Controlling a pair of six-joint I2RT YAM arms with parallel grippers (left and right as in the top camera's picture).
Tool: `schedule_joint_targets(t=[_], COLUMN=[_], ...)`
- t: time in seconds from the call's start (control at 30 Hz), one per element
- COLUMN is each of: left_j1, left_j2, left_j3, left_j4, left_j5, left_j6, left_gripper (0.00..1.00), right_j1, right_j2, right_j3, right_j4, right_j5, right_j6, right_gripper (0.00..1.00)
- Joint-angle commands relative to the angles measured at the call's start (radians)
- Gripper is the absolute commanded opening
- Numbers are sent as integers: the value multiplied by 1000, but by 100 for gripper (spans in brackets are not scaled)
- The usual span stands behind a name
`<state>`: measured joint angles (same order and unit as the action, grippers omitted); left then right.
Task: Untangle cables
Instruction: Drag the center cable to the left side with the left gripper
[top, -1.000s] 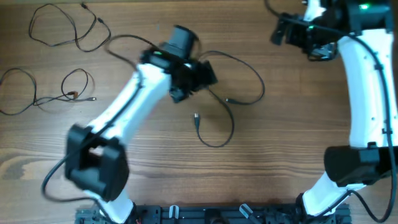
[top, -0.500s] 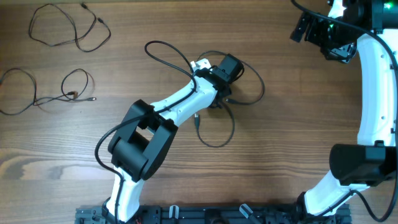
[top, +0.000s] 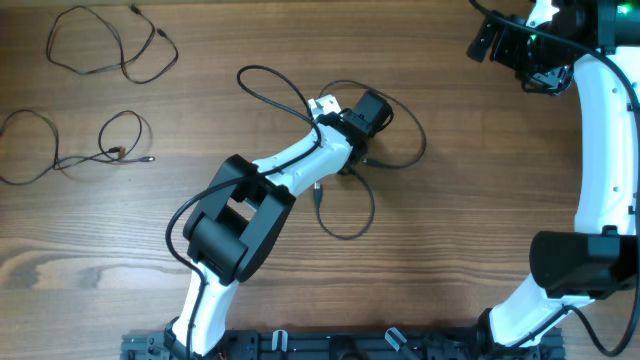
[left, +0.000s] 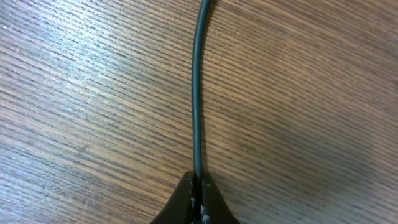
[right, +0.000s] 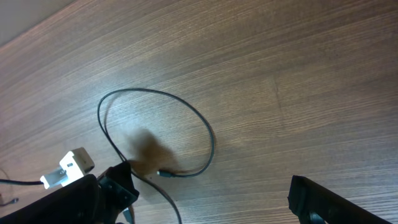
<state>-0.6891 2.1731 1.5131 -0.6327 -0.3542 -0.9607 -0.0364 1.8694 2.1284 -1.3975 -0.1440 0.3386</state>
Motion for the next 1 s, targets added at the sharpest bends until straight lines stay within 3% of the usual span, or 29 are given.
schedule_joint_targets(t=[0.0, 0.17, 0.3, 0.4, 0.5, 0.73, 0.97], left_j1=[14, 92, 234, 291, 348, 537, 855], left_j2=[-14, -296, -631, -768, -928, -1061, -1056], left_j3=[29, 47, 47, 47, 47, 47, 47], left_j4=[-87, -156, -149, -123, -137, -308, -466], left_j5=[14, 32, 120, 222, 223, 219, 219], left_j6=[37, 82, 95, 208, 209, -20, -73], left_gripper=[4, 4, 4, 4, 4, 4, 4], right_j1=[-1, 0, 0, 0, -1, 0, 0], right_j2=[19, 19, 19, 19, 19, 19, 19], right_j3=[3, 3, 3, 3, 3, 3, 3], right_j4=[3, 3, 3, 3, 3, 3, 6], right_j5=[16, 16, 16, 16, 16, 16, 16], right_j6=[3, 3, 3, 3, 3, 3, 3], right_gripper=[100, 100, 100, 100, 100, 100, 100])
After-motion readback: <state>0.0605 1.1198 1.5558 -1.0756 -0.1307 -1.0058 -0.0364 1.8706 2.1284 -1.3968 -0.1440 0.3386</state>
